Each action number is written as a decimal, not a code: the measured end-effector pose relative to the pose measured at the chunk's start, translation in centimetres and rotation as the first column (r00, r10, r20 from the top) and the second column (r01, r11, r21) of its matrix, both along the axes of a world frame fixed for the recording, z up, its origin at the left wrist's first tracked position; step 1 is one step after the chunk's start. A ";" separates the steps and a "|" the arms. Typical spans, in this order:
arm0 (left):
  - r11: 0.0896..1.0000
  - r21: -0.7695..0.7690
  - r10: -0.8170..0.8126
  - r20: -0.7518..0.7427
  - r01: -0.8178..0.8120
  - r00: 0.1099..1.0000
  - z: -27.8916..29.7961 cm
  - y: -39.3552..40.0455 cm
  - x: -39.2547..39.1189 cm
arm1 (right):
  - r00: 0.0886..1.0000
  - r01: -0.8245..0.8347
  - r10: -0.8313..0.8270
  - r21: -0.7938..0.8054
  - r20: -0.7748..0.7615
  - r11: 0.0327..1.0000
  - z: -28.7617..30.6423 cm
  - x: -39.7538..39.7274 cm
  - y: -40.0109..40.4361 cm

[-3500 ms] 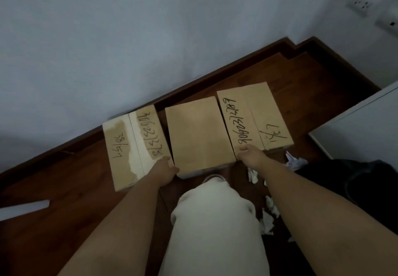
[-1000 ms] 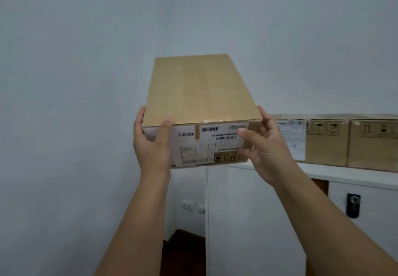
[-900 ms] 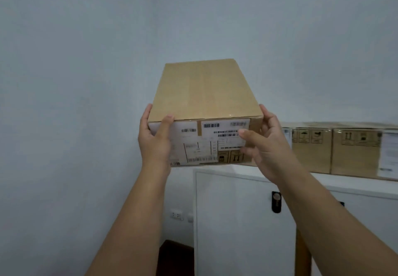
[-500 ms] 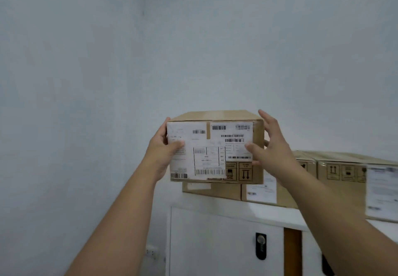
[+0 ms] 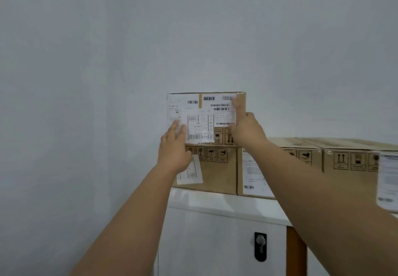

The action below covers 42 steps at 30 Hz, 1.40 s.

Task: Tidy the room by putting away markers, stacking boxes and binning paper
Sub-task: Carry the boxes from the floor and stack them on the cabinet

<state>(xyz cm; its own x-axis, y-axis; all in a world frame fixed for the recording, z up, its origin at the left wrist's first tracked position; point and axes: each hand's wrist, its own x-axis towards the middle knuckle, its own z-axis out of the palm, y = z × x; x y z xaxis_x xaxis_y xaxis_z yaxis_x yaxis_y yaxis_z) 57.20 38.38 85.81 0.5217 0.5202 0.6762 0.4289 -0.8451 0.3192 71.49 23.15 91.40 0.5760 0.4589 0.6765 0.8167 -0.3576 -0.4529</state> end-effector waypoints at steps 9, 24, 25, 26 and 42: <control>0.997 -0.074 -0.048 -0.175 0.035 0.983 -2.8 4.0 2.8 | 0.977 0.210 -0.199 -0.206 0.071 0.956 -4.8 4.1 2.3; 0.992 -0.117 -0.068 -0.177 0.048 0.982 -1.8 6.6 4.0 | 0.948 0.259 -0.237 -0.081 0.211 0.963 -7.5 4.7 4.3; 0.990 -0.120 -0.079 -0.035 0.074 0.996 -1.9 6.8 3.8 | 0.943 0.271 -0.249 -0.077 0.220 0.959 -7.5 4.6 4.4; 0.983 -0.153 -0.076 0.138 0.097 0.988 -1.8 6.7 3.4 | 0.937 0.287 -0.262 -0.082 0.231 0.954 -7.4 4.5 4.4; 0.680 -0.609 -0.154 0.425 0.408 0.892 -1.5 7.3 4.0 | 0.943 0.271 -0.239 -0.117 0.233 0.956 -7.9 5.3 4.4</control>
<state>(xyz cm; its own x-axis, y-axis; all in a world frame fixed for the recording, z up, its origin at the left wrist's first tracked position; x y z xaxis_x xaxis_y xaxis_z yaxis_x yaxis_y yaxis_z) 61.23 45.67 84.35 0.5454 0.7579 0.3579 -0.0244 -0.4124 0.9107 76.76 27.51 83.52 0.5355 0.4180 0.7338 0.7614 -0.6150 -0.2053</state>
